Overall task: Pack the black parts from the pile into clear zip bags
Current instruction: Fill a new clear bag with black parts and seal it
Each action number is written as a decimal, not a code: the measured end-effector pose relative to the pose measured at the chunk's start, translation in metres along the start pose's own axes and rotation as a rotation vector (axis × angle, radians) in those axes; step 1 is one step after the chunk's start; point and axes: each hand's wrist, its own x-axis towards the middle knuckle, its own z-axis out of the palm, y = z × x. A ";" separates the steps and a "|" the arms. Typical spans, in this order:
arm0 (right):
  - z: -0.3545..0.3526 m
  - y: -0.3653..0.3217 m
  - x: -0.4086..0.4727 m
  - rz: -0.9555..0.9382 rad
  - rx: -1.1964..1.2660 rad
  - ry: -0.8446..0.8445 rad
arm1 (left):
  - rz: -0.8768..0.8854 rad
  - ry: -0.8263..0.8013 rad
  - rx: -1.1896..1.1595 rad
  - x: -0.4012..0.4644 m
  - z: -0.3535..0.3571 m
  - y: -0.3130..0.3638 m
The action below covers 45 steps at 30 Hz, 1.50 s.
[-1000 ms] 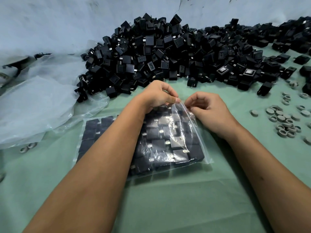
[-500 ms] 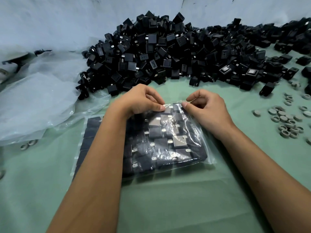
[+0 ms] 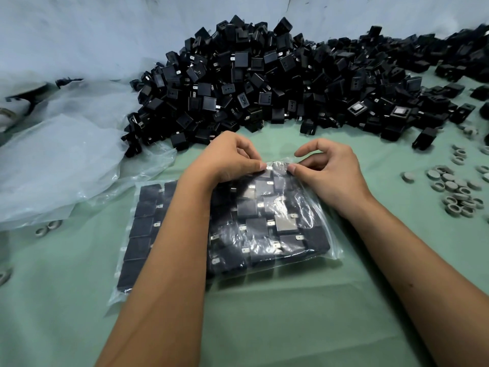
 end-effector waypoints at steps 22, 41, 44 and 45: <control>-0.020 -0.002 0.007 0.082 -0.050 -0.278 | 0.107 0.057 0.097 0.005 0.029 0.010; -0.051 -0.001 0.007 0.258 0.144 -0.632 | 0.099 0.073 0.077 0.005 0.032 0.005; -0.052 0.003 0.008 0.289 0.269 -0.691 | 0.099 0.071 0.088 0.003 0.032 0.007; -0.051 0.003 0.008 0.291 0.289 -0.698 | 0.099 0.069 0.090 0.002 0.031 0.007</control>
